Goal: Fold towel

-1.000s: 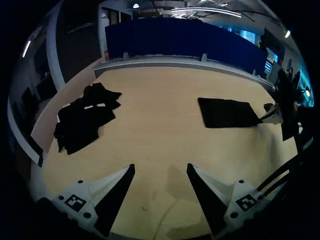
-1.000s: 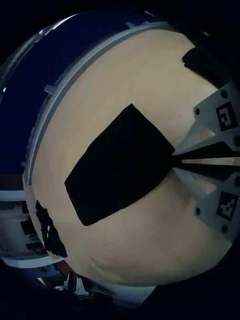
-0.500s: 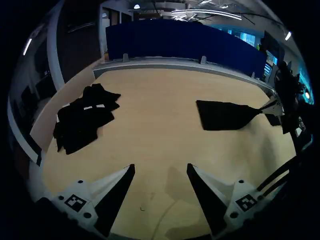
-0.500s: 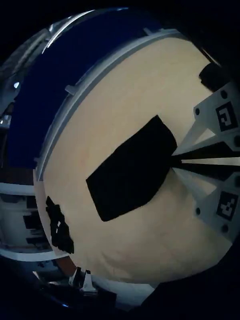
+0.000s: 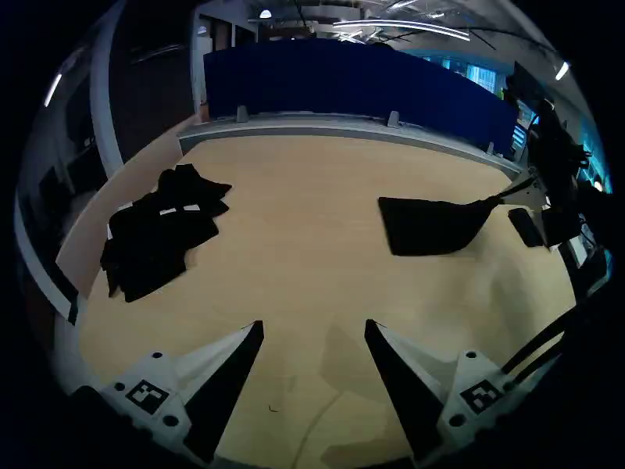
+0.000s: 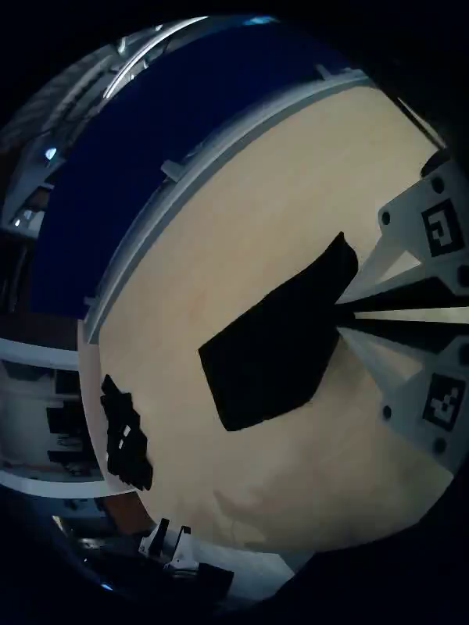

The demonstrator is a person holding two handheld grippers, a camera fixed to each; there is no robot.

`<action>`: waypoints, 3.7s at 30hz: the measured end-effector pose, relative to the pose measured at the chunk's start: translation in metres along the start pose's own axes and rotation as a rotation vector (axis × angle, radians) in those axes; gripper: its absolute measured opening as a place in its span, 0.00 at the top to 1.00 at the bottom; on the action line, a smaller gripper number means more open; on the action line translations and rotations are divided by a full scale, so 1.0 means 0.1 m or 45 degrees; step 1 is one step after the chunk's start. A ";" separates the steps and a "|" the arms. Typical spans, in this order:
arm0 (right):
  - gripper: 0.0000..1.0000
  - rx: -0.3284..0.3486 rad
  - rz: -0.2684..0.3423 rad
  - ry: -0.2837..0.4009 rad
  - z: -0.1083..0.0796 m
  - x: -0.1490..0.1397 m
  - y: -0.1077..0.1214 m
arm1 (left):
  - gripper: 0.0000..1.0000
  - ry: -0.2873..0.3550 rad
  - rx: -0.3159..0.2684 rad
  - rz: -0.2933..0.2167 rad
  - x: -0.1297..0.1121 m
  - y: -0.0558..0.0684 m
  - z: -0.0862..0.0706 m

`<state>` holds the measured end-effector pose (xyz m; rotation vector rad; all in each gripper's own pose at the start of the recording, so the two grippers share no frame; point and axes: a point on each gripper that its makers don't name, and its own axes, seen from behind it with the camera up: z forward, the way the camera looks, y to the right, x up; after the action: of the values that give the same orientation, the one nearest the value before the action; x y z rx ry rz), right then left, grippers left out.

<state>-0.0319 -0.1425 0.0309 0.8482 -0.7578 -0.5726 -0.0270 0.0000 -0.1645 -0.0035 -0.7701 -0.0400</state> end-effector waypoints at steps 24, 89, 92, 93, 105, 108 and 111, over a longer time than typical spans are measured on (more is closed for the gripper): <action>0.95 0.088 -0.175 0.022 0.35 0.65 -0.27 | 0.04 0.068 -0.011 -0.054 0.12 -0.09 -0.05; 0.14 0.272 -0.228 -0.101 1.09 0.40 -1.22 | 0.04 0.055 -0.025 -0.147 -0.12 -0.05 -0.08; 0.14 0.257 -0.207 -0.116 1.02 0.29 -1.18 | 0.04 0.054 -0.026 -0.143 -0.11 -0.05 -0.07; 0.14 0.252 -0.201 -0.122 1.00 0.25 -1.16 | 0.04 0.055 -0.027 -0.141 -0.11 -0.04 -0.07; 0.14 0.202 -0.111 -0.155 0.96 0.12 -1.15 | 0.04 0.057 -0.034 -0.138 -0.07 -0.01 -0.09; 0.14 0.181 -0.037 -0.168 0.97 0.08 -1.18 | 0.04 0.057 -0.032 -0.140 -0.07 -0.01 -0.09; 0.14 0.156 0.044 -0.166 0.97 0.10 -1.22 | 0.03 0.058 -0.033 -0.143 -0.07 -0.01 -0.09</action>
<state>-0.1195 -0.2592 -0.0242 0.9152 -0.9321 -0.5589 -0.0261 -0.0013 -0.1759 0.0160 -0.7240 -0.1565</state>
